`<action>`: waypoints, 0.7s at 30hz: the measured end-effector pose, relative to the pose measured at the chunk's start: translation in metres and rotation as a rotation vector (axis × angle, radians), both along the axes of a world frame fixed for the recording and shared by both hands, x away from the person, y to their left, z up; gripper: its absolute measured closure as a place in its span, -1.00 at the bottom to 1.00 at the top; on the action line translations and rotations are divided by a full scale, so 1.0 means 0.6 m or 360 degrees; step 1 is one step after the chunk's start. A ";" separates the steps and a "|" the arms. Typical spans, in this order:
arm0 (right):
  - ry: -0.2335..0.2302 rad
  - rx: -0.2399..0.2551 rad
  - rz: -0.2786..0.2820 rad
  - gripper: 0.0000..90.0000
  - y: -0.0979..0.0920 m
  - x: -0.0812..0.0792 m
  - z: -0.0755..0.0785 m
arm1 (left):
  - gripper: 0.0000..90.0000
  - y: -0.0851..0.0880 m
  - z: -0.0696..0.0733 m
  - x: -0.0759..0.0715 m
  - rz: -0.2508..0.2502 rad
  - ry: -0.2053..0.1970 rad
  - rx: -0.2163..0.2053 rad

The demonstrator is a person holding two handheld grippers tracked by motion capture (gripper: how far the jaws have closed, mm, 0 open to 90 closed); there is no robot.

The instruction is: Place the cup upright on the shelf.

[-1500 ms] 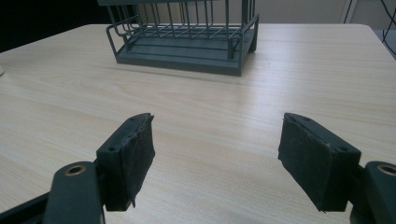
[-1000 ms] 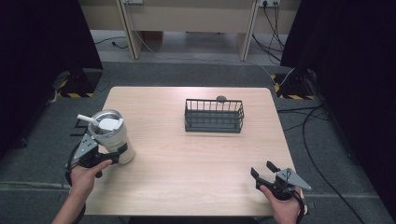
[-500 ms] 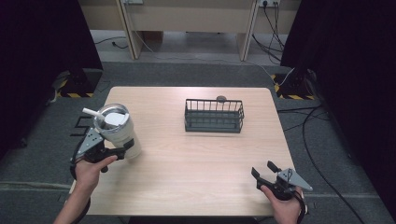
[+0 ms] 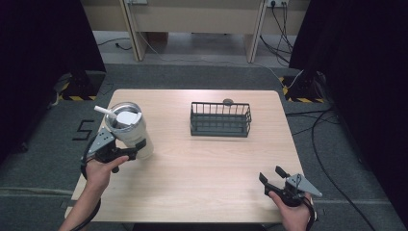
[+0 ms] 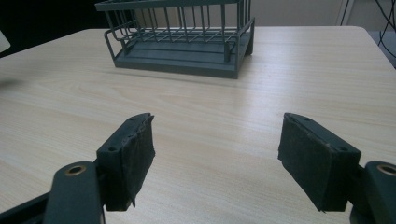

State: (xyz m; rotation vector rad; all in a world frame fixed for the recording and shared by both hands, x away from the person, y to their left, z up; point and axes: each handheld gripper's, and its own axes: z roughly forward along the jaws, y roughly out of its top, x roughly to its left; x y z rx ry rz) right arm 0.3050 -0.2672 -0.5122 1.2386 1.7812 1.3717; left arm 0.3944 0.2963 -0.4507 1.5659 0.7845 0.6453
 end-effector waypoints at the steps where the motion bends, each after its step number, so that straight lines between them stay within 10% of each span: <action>1: 0.0001 -0.0002 0.0000 -0.40 0.000 0.000 0.000 | -0.76 -0.002 0.001 0.000 -0.0002 0.0001 -0.0002; 21: -0.0001 0.0002 0.0001 -0.40 0.000 0.000 0.000 | -0.76 -0.048 0.031 0.025 -0.0094 -0.0040 -0.0011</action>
